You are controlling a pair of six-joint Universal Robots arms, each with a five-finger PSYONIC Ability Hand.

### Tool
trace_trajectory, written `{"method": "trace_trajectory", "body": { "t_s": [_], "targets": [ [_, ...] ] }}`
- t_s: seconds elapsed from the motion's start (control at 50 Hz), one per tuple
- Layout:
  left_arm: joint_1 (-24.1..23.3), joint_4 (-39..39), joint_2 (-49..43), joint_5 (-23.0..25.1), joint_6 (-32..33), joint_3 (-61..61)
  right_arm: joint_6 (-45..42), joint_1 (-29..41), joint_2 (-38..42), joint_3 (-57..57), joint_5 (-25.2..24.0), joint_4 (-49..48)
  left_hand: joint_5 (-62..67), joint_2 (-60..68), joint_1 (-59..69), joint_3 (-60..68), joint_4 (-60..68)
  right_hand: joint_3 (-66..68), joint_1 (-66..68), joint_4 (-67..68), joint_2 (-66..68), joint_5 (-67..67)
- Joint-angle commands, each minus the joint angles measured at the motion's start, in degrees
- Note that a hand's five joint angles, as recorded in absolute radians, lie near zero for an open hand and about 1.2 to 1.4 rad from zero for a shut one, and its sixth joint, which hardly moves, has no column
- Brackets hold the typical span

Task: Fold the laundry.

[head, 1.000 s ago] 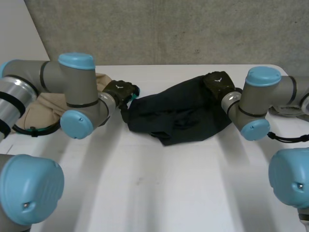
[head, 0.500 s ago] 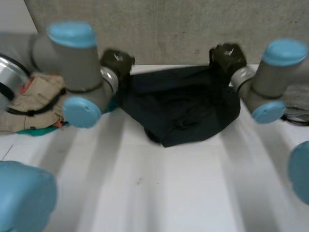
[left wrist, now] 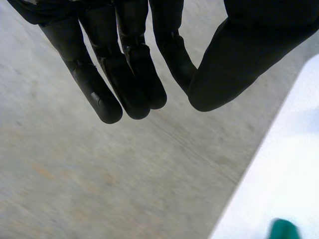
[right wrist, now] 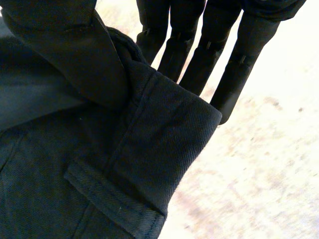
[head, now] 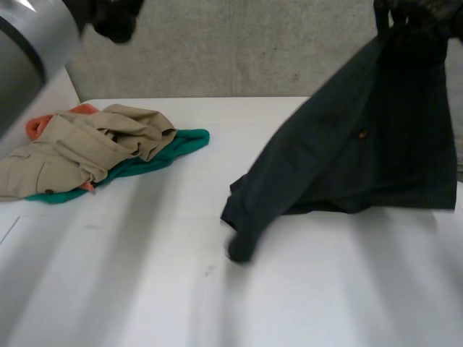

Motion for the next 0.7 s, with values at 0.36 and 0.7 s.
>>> {"method": "trace_trajectory", "body": {
  "t_s": [0.36, 0.7],
  "targets": [
    [-2.1, -8.1, -10.1, 3.5, -48.4, -16.9, 4.4, 9.8, 4.9, 9.0, 10.5, -9.2, -51.3, -51.5, -45.9, -51.2, -51.6, 12.3, 15.9, 11.6, 12.8, 12.5],
    [-10.7, 1.0, -26.2, -3.1, -49.5, -11.6, 11.4, 16.7, -8.4, 15.0, 10.3, -13.1, -48.4, -48.6, -43.1, -48.3, -48.7, 12.3, 15.9, 11.6, 12.8, 12.5]
  ]
}}
